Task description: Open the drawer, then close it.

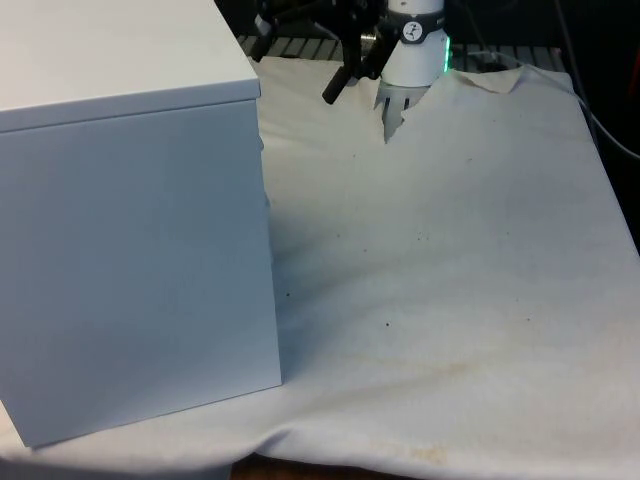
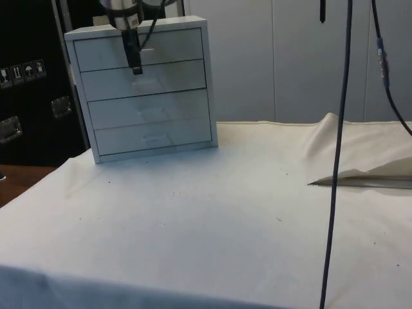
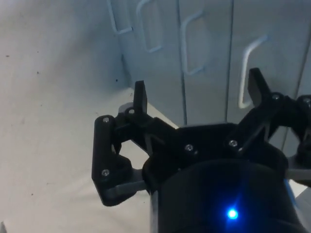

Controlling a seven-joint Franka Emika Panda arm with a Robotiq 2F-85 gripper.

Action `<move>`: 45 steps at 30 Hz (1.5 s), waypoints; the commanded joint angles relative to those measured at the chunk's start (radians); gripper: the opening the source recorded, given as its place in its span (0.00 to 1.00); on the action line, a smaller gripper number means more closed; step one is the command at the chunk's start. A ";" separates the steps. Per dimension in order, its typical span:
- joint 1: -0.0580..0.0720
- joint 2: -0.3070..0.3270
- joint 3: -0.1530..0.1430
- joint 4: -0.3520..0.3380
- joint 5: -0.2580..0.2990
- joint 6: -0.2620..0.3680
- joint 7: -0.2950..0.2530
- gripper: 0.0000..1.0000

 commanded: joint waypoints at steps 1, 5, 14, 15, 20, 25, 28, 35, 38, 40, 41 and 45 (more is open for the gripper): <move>0.001 0.000 0.001 -0.006 -0.008 0.004 0.013 1.00; 0.010 -0.013 -0.007 -0.053 -0.059 0.055 0.078 1.00; 0.011 -0.039 -0.012 -0.073 -0.114 0.060 0.122 1.00; 0.013 -0.042 -0.011 -0.072 -0.122 0.058 0.129 1.00; 0.009 -0.051 0.002 -0.078 -0.154 0.058 0.161 1.00; -0.002 -0.035 0.000 -0.086 -0.165 0.088 0.187 1.00; -0.004 -0.027 -0.006 -0.087 -0.168 0.101 0.194 1.00; -0.008 -0.016 -0.020 -0.084 -0.174 0.117 0.211 1.00; -0.005 -0.008 -0.028 -0.080 -0.204 0.137 0.245 1.00; -0.008 -0.004 -0.026 -0.079 -0.218 0.143 0.267 1.00; -0.009 -0.002 -0.025 -0.078 -0.221 0.145 0.273 1.00; -0.010 0.006 -0.024 -0.070 -0.226 0.146 0.285 1.00</move>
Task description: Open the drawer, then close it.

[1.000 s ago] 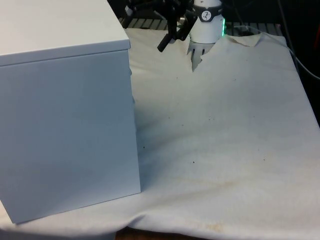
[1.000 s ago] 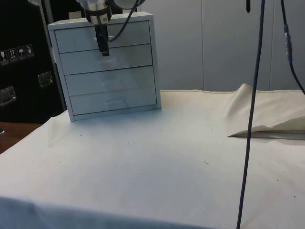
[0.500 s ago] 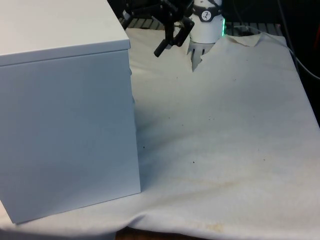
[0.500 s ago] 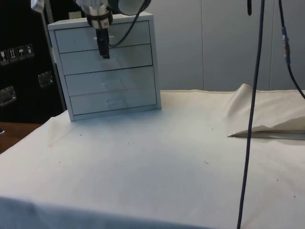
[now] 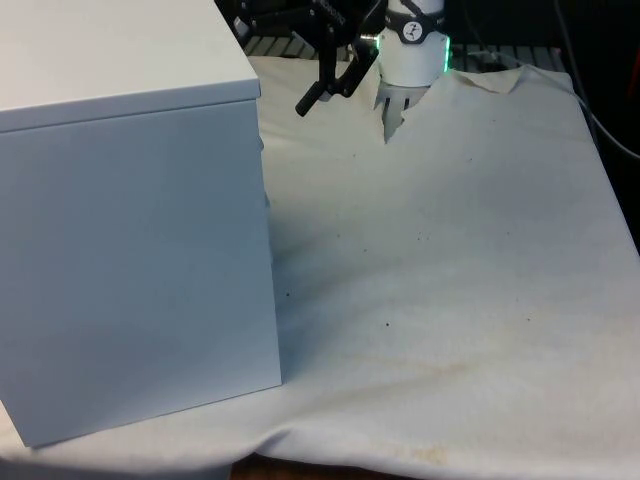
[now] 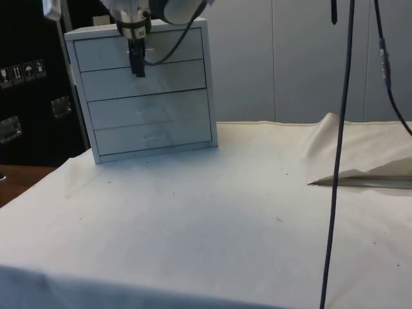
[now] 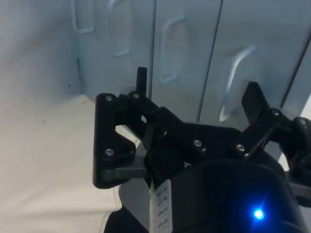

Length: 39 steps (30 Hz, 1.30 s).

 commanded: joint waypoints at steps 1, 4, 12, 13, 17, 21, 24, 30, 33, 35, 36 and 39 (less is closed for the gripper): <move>-0.001 0.013 -0.004 0.010 -0.009 0.013 0.012 1.00; 0.000 0.024 -0.004 0.022 -0.011 0.013 0.023 0.94; 0.000 0.033 -0.004 0.031 -0.019 0.012 0.036 0.51; 0.000 0.033 -0.005 0.032 -0.021 0.013 0.038 0.47; -0.001 0.028 -0.007 0.037 -0.025 0.001 0.032 0.26; 0.000 0.033 -0.005 0.034 -0.043 0.011 0.055 0.08; -0.002 0.031 -0.004 0.035 -0.046 0.007 0.051 0.00; -0.003 0.030 -0.005 0.038 -0.047 0.002 0.048 0.00; -0.003 0.030 -0.005 0.039 -0.048 0.001 0.047 0.00; -0.003 0.030 -0.006 0.039 -0.048 0.001 0.046 0.00; -0.003 0.030 -0.006 0.039 -0.048 0.001 0.046 0.00; -0.003 0.030 -0.006 0.040 -0.048 0.000 0.046 0.00</move>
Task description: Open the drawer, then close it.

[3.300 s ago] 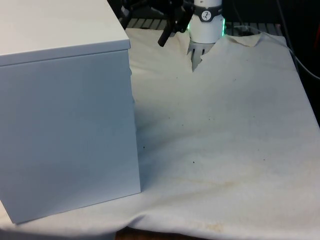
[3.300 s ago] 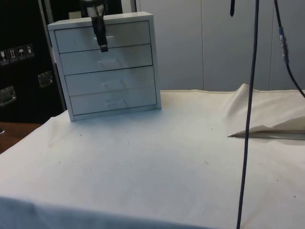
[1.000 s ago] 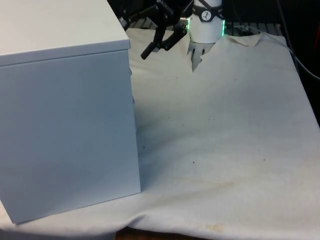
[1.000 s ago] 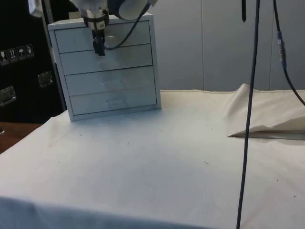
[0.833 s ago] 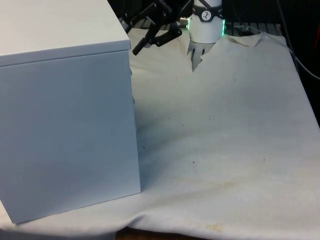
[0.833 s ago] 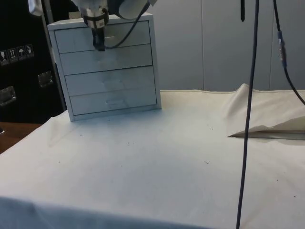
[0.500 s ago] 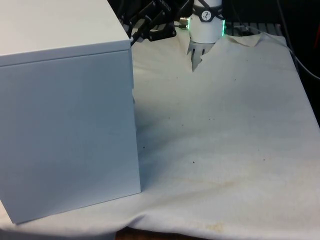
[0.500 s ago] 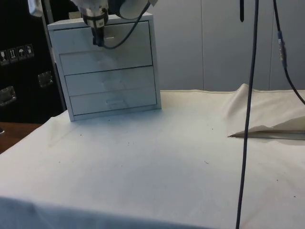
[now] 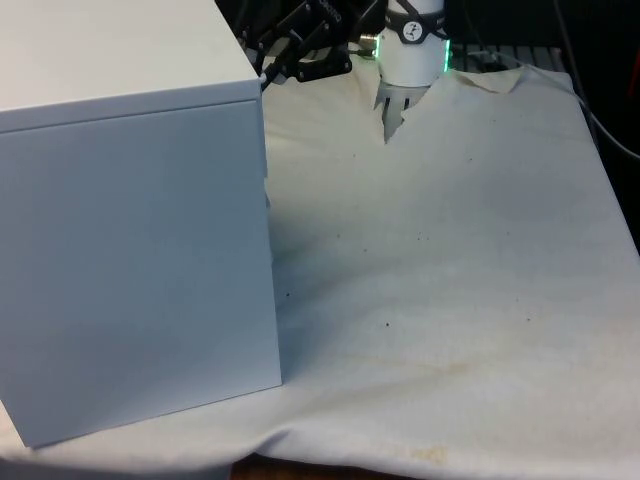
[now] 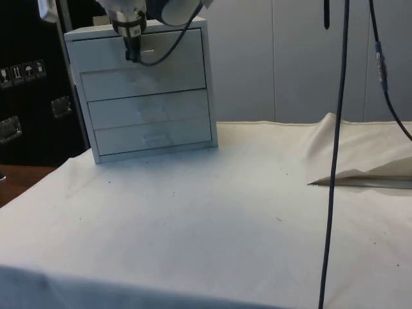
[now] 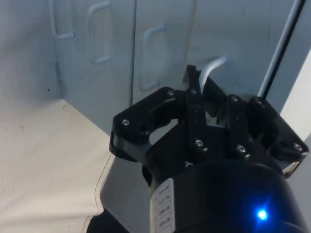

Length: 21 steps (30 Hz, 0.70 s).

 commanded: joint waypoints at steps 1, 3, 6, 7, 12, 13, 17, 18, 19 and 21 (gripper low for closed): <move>0.000 0.001 0.000 0.000 0.001 0.001 0.000 0.00; 0.000 0.001 0.000 0.000 0.001 0.001 0.000 0.00; -0.002 0.002 0.000 0.000 0.001 0.003 0.000 0.00; 0.000 0.000 0.000 0.000 0.000 0.000 -0.001 0.00; 0.021 -0.010 0.002 -0.009 -0.009 -0.020 0.018 0.00; 0.024 -0.013 0.004 -0.011 -0.012 -0.025 0.021 0.00; 0.035 -0.031 0.014 -0.020 -0.025 -0.050 0.036 0.00; 0.036 -0.036 0.017 -0.022 -0.028 -0.054 0.040 0.00; 0.039 -0.041 0.019 -0.024 -0.032 -0.061 0.044 0.00; 0.044 -0.051 0.026 -0.030 -0.040 -0.071 0.052 0.00</move>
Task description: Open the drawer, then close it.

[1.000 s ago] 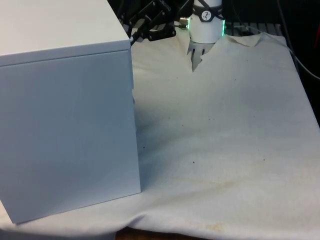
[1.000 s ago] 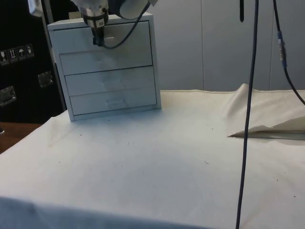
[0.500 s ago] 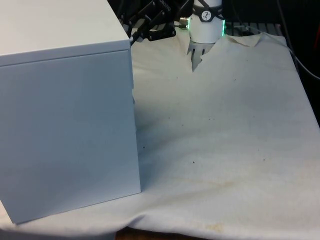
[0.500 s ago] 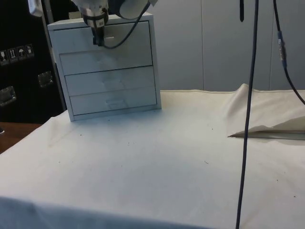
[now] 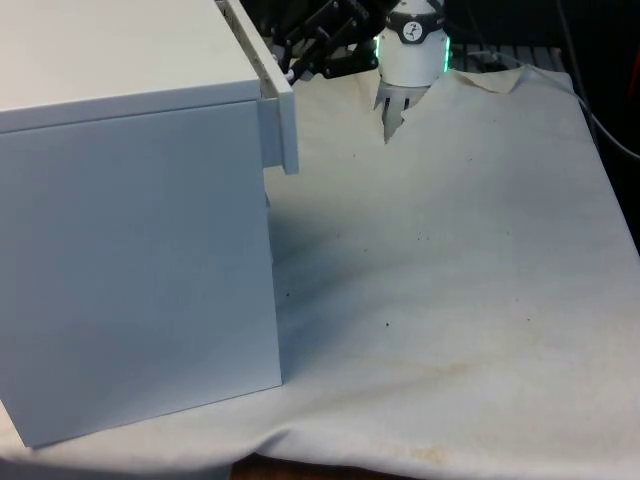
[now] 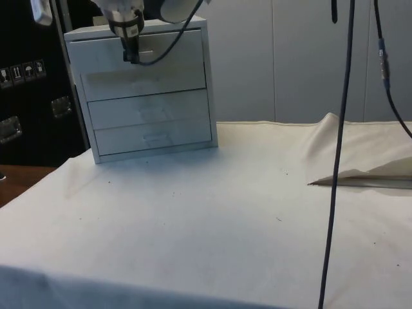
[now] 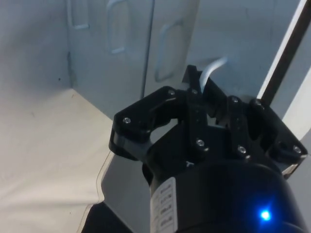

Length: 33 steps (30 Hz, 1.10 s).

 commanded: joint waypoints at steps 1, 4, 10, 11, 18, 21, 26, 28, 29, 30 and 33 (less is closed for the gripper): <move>0.021 -0.022 -0.007 -0.021 -0.018 -0.007 0.020 0.00; 0.004 -0.015 0.013 -0.009 -0.014 -0.015 0.017 0.00; 0.026 -0.064 0.044 -0.048 -0.070 -0.051 0.084 0.00; 0.025 -0.068 0.050 -0.051 -0.075 -0.055 0.090 0.00; 0.024 -0.092 0.087 -0.067 -0.105 -0.085 0.128 0.00; 0.022 -0.108 0.112 -0.080 -0.125 -0.104 0.154 0.00; 0.020 -0.129 0.144 -0.098 -0.150 -0.125 0.187 0.00; 0.020 -0.138 0.155 -0.106 -0.158 -0.134 0.200 0.00; 0.021 -0.142 0.161 -0.109 -0.162 -0.138 0.206 0.00; 0.020 -0.146 0.167 -0.113 -0.166 -0.142 0.212 0.00; 0.009 -0.145 0.186 -0.113 -0.163 -0.147 0.212 0.00</move>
